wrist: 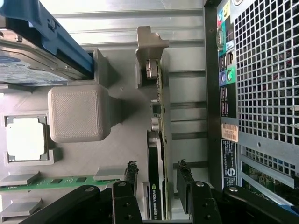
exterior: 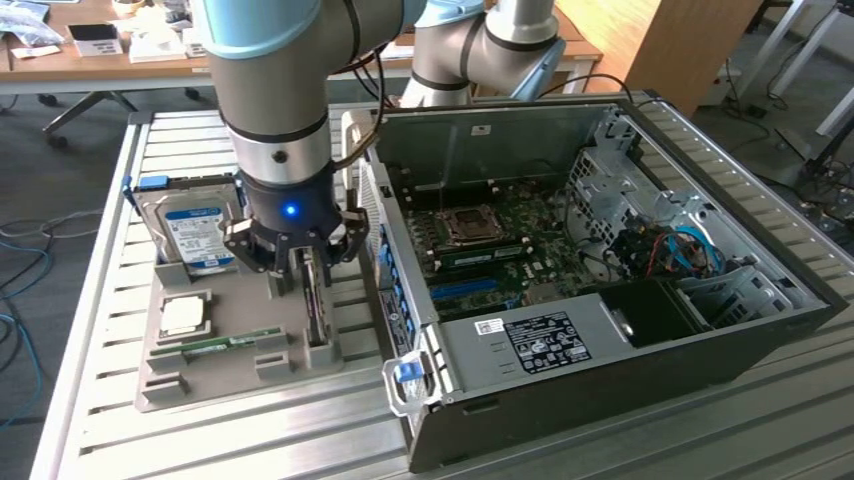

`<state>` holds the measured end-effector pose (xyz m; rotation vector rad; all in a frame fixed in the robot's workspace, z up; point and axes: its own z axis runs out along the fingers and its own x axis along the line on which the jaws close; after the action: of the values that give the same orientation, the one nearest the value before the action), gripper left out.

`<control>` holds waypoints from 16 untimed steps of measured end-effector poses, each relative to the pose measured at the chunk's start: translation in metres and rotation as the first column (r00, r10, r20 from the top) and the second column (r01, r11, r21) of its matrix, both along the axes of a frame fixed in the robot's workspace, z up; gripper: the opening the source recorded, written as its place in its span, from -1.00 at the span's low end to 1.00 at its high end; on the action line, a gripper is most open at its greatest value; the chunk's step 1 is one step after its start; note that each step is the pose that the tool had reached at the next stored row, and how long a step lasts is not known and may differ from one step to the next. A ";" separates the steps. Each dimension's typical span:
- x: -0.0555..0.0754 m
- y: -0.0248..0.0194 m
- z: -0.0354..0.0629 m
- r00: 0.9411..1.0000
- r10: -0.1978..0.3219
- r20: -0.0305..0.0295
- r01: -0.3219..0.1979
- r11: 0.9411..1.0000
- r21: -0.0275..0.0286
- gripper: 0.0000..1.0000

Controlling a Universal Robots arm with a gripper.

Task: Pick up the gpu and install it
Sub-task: 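Pick up the gpu and move the gpu toward the slot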

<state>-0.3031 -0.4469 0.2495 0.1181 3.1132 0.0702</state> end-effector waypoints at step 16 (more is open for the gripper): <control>0.000 0.0021 -0.0165 1.000 0.000 0.000 0.000 1.000 0.000 -0.05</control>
<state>-0.3034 -0.4448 0.2330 0.1180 3.1131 0.0703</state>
